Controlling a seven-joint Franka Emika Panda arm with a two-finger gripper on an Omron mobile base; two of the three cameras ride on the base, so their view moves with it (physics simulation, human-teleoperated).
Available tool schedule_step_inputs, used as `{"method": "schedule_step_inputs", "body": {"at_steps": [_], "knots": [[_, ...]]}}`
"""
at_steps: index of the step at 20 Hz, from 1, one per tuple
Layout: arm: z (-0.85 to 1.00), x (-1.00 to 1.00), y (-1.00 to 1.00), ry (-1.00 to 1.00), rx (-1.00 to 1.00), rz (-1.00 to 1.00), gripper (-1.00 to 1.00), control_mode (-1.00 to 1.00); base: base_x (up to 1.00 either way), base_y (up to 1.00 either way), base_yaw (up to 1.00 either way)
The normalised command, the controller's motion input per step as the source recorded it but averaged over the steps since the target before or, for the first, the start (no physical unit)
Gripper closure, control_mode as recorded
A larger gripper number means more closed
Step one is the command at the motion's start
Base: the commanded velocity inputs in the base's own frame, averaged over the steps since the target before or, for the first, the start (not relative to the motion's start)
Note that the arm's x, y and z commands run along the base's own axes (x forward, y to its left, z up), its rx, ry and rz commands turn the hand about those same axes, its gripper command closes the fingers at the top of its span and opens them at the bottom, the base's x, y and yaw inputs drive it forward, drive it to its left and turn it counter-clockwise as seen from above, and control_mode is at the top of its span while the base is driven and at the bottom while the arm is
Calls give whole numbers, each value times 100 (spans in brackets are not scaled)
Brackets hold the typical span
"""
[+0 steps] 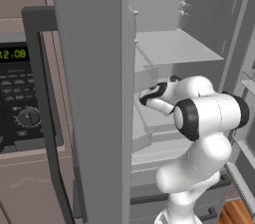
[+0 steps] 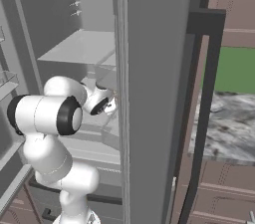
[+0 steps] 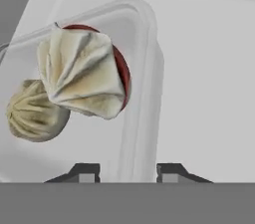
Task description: Place two dumplings into each of the tupperware containers and then place the containers in the fridge.
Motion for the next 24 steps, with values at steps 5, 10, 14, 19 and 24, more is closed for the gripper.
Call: {"method": "schedule_step_inputs", "body": {"at_steps": [5,10,14,19,24], "knots": [[0,-4,-1,-21,0,0,-100,-100,0,0,0],[4,-55,-3,-27,0,0,-100,-100,0,0,0],[36,-80,-8,-23,0,-2,-100,-100,0,0,0],[89,-72,-10,-5,0,0,-100,-100,0,0,0],[98,-62,-4,7,-2,-2,-100,-100,0,0,0]]}}
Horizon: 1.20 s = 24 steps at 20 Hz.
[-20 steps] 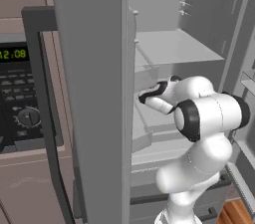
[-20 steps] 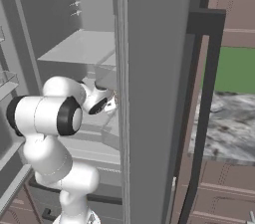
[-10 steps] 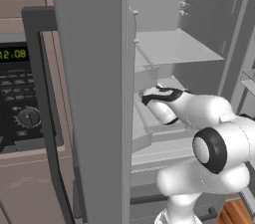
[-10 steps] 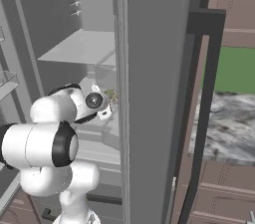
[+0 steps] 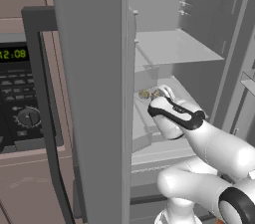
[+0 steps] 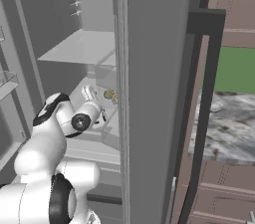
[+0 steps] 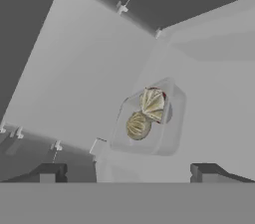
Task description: Place two dumplings into each of the tupperware containers and then place the containers in the fridge.
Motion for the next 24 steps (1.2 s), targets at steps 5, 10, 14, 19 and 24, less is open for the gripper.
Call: {"method": "schedule_step_inputs", "body": {"at_steps": [5,10,14,19,24], "knots": [[93,-53,-5,25,-6,-4,-100,-100,0,0,0],[89,-49,-16,40,-8,0,-100,-100,0,0,0],[98,-41,-30,48,-7,0,-100,-100,0,0,0],[85,-18,-55,44,-6,0,-100,-100,0,0,0],[23,-53,-39,45,-12,4,-100,-100,0,0,0]]}}
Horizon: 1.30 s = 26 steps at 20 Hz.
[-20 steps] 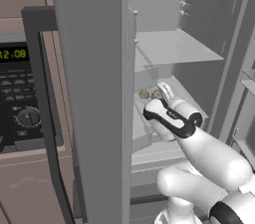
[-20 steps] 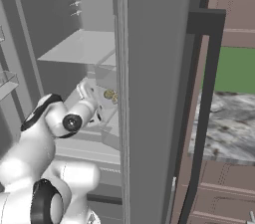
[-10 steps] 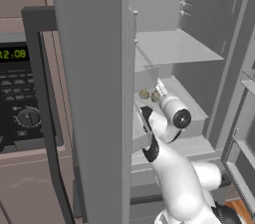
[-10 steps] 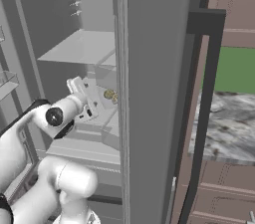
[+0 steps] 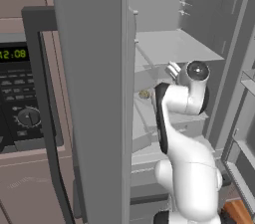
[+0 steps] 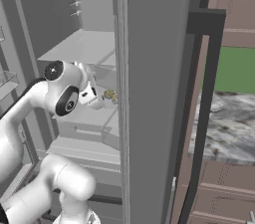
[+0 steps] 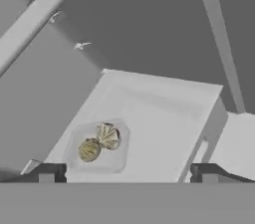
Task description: Place two dumplings into each of the tupperware containers and then place the containers in the fridge.
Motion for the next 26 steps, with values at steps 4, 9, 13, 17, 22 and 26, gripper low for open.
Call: {"method": "schedule_step_inputs", "body": {"at_steps": [4,9,13,17,22,26], "knots": [[-2,-87,-12,36,-15,14,-100,-100,0,0,0],[-1,-99,38,19,-6,39,-100,-100,0,0,0],[0,-100,20,13,-1,54,-100,-100,0,0,0],[0,-64,16,12,-6,54,-100,-100,0,0,0],[7,-49,28,15,-20,16,-100,-100,0,0,0],[21,-67,-6,15,-21,6,-100,-100,0,0,0]]}}
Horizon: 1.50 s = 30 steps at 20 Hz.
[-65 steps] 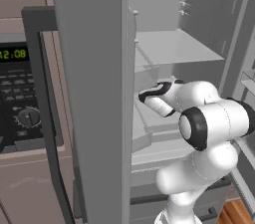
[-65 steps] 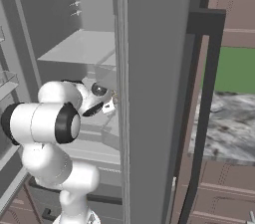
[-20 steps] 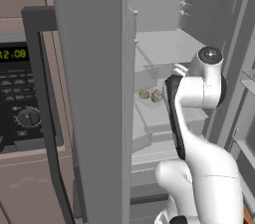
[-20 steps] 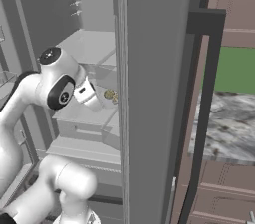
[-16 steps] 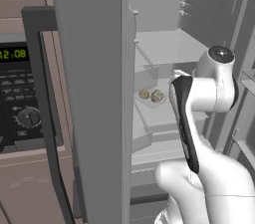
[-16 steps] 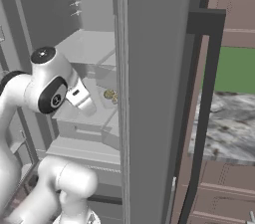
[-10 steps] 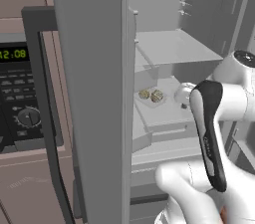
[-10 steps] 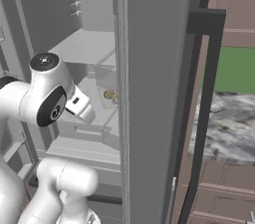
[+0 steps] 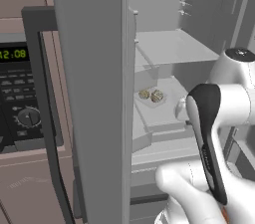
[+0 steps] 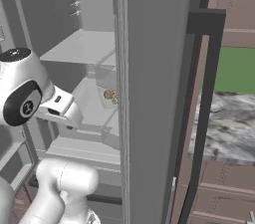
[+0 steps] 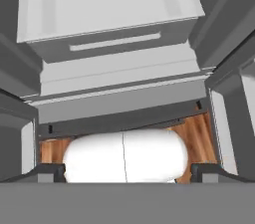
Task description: Place two dumplings into each of the tupperware containers and then place the containers in the fridge.
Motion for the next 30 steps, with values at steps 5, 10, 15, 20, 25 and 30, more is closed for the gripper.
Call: {"method": "schedule_step_inputs", "body": {"at_steps": [5,10,15,20,25,30], "knots": [[14,-52,-6,10,-7,11,-100,-100,0,0,0],[0,-22,0,2,0,3,-100,-100,0,0,0],[0,-2,4,1,0,2,-100,-100,0,0,0],[0,0,0,0,0,0,-100,100,-86,30,0],[0,0,0,0,0,0,-100,100,-100,7,-7],[0,0,0,0,0,0,-100,100,-100,-6,-19]]}}
